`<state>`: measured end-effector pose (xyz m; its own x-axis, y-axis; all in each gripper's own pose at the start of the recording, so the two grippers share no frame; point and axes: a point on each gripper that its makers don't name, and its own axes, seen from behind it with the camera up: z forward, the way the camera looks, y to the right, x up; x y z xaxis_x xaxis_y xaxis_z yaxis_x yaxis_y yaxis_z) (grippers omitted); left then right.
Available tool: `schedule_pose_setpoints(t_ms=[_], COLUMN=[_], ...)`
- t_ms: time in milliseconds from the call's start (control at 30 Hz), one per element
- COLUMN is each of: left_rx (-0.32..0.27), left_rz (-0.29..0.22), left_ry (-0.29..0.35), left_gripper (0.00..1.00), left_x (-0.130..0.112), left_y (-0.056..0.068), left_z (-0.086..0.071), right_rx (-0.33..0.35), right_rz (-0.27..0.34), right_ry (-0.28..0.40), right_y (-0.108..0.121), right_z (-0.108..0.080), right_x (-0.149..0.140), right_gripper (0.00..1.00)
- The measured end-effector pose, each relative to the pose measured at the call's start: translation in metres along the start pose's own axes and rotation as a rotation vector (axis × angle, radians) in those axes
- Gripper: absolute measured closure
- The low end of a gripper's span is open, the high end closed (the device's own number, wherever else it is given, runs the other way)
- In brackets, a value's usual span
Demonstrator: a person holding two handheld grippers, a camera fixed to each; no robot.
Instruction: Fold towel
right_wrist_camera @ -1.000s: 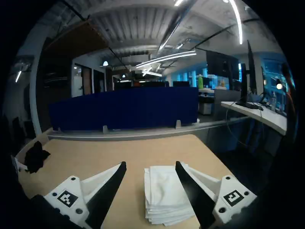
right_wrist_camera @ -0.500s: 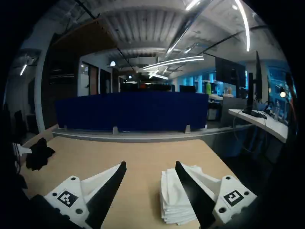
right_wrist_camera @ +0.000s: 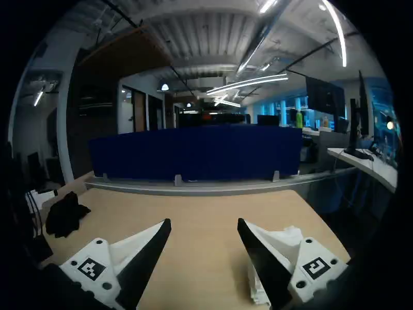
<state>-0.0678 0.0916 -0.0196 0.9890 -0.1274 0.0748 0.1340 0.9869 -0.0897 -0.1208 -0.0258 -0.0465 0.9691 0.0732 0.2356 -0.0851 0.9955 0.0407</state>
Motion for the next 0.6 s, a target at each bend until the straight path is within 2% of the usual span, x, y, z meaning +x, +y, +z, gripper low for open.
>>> schedule_pose_setpoints(t_ms=[267, 600], left_rx=[0.028, 0.084], left_rz=[0.090, 0.201], left_ry=[0.077, 0.130], left_gripper=[0.08, 0.08], left_x=[0.009, -0.010], left_y=[-0.008, -0.022], left_z=[0.002, -0.002], right_rx=[0.026, -0.008], right_rz=[0.017, 0.064], right_ry=[-0.025, -0.060], right_y=[-0.012, -0.009], right_z=[-0.001, 0.015], right_x=[0.004, 0.008], right_gripper=[0.00, 0.00])
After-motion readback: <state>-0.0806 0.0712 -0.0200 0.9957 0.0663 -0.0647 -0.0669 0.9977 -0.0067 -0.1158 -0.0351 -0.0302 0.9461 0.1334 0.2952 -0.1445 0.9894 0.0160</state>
